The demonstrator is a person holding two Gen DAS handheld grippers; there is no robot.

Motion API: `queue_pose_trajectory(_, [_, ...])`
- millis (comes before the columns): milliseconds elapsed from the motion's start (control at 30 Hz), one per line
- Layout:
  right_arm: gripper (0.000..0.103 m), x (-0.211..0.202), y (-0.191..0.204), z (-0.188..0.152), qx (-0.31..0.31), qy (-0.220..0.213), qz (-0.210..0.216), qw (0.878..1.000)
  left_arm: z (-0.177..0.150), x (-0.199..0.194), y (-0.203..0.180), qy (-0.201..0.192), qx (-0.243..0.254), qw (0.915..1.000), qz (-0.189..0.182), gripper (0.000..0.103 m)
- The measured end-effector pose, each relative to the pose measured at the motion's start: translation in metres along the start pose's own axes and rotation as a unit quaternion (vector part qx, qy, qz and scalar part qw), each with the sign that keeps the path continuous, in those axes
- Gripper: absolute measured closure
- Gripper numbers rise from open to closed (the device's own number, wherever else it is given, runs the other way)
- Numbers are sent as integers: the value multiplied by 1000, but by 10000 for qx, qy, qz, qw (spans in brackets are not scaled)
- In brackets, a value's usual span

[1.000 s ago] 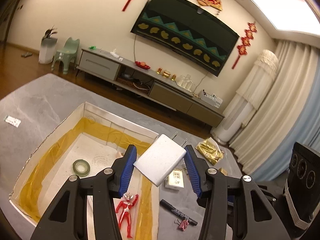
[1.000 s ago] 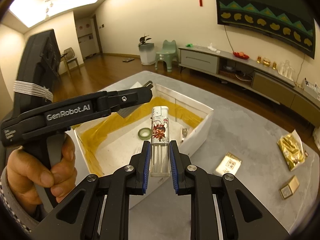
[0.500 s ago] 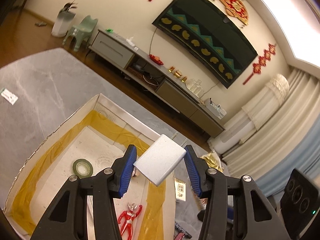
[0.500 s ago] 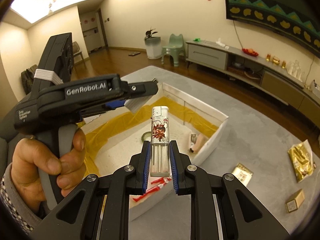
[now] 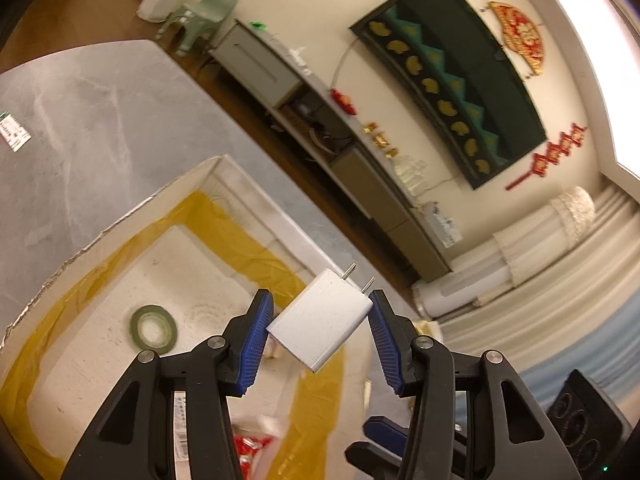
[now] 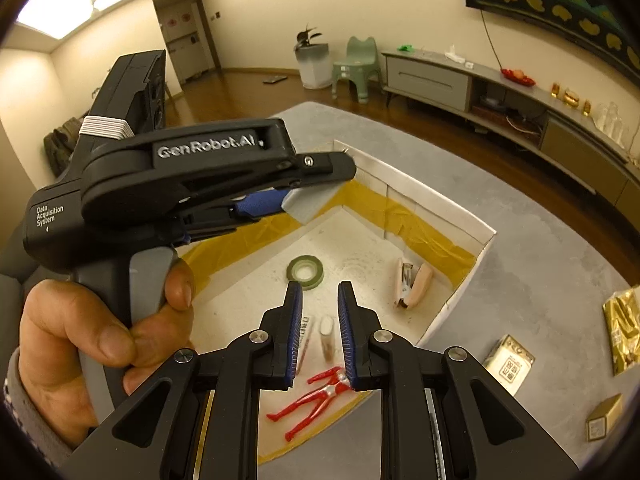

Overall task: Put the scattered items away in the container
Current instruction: 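Open the left tool to drop the white charger into the box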

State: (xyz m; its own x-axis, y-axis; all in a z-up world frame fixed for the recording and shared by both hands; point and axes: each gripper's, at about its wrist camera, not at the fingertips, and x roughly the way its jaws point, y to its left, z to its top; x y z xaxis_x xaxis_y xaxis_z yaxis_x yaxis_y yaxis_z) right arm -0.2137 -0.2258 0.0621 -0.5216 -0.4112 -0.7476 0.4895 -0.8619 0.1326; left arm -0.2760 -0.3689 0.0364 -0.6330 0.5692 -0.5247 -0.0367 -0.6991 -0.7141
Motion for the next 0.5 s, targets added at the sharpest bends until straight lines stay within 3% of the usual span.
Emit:
queue_pose_trajectory(167, [84,11,-7,8,32,76,-75,9999,6,7,16,97,-376,9991,157,53])
queue_pose_trajectory(500, [84,16,-10,-2,81,162,-53,9998,7,0,18,26,-311,9993,191,50])
